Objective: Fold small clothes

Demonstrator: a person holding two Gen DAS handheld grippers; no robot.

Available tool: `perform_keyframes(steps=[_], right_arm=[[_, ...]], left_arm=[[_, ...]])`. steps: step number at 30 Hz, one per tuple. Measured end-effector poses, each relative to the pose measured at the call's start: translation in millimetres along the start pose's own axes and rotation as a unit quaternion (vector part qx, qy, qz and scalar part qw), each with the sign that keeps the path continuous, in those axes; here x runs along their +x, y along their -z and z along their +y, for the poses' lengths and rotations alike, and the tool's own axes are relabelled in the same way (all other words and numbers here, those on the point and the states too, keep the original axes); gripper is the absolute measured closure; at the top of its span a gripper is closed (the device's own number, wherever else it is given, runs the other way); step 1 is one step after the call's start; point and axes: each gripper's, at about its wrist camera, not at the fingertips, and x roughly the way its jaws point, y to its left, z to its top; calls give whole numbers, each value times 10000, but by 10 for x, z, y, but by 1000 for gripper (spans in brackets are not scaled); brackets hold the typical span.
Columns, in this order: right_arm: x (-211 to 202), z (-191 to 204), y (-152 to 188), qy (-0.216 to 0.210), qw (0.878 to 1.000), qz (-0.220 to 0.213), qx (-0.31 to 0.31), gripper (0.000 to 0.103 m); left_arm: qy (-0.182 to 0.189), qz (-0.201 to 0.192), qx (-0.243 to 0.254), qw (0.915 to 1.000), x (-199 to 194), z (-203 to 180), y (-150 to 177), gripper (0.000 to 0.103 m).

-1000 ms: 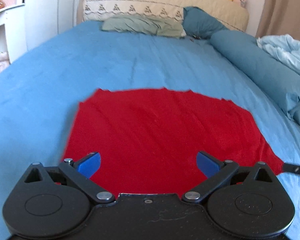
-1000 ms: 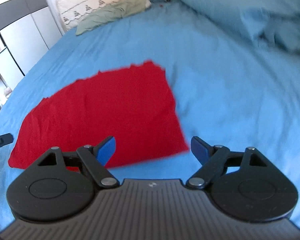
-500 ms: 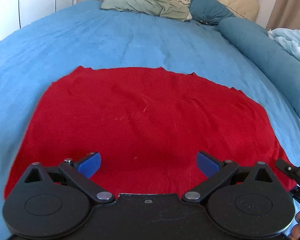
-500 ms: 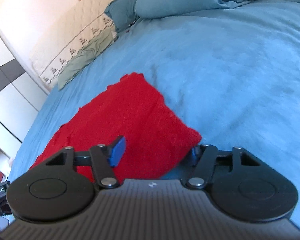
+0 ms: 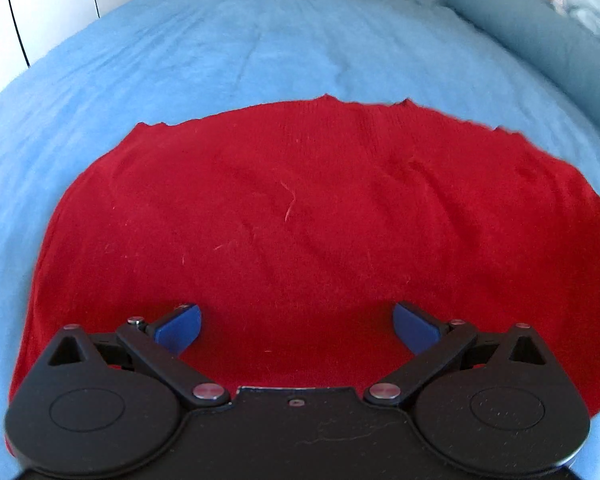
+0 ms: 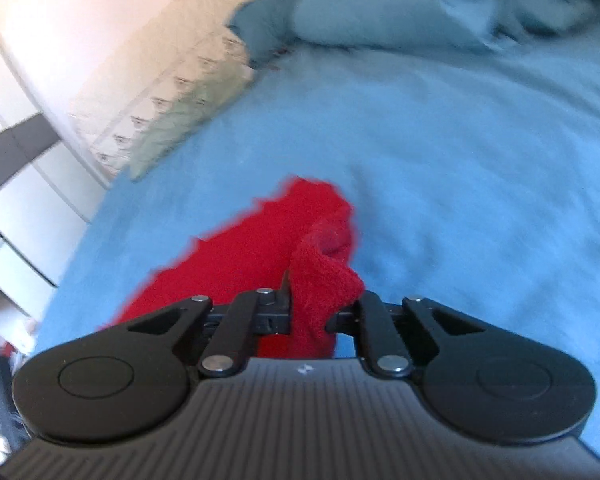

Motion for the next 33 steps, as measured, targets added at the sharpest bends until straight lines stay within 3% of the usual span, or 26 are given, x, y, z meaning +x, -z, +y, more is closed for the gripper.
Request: perform_keyframes(steps=[3,5,9,11,13,16,20,22,23,24,26,28,30,33], right_arm=[[6,704,-108,-789,9953,36,-568,78],[40,1259,-22,-1419,9819,228,-1231,78],[303,2141,660,-2372,9285,1096,-2639,79],[570,2337,1088,-2268,9109,1645,-3028,79],[850,2393,1476,-1979,9033,2101,-3174,79],[935,2385,1669,-1990,9059,2087,-3102,79],[840,2420,1693,-2000,8996,1946,-3360,74],[753,2378,1642,-2108,8975,1969,-3336,49],[677,2371,1590,-2226,8983,1876,-3290,31],[611,2345,1520,-2337,8993,1749,-3258,23],[405,2288,1332,-2409,9064,1440,-3157,21],[187,2088,1126,-2241,9190,1051,-3069,18],[-32,1814,1020,-1792,9307,601,-3131,3],[-235,1376,1102,-1198,9340,386,-3343,2]], left_arm=[[162,-271,-233,9992,-285,311,53,0],[103,-458,-412,9980,-530,622,153,0],[38,-665,-778,9947,-890,1301,539,0],[-177,-629,-809,9946,-923,1545,776,0],[-366,-588,-894,9936,-899,1718,993,0],[-226,-618,-1054,9922,-895,1877,1244,0],[-76,-727,-938,9929,-966,1837,1198,0],[47,-760,-896,9931,-953,1771,1173,0],[87,-783,-847,9933,-959,1747,1163,0],[113,-792,-749,9940,-966,1713,1155,0],[116,-863,-522,9948,-1007,1626,1170,0],[120,-987,-333,9945,-1042,1528,1155,0],[215,-1119,-297,9930,-1083,1458,1145,0],[278,-1223,-366,9914,-1070,1378,1076,0]])
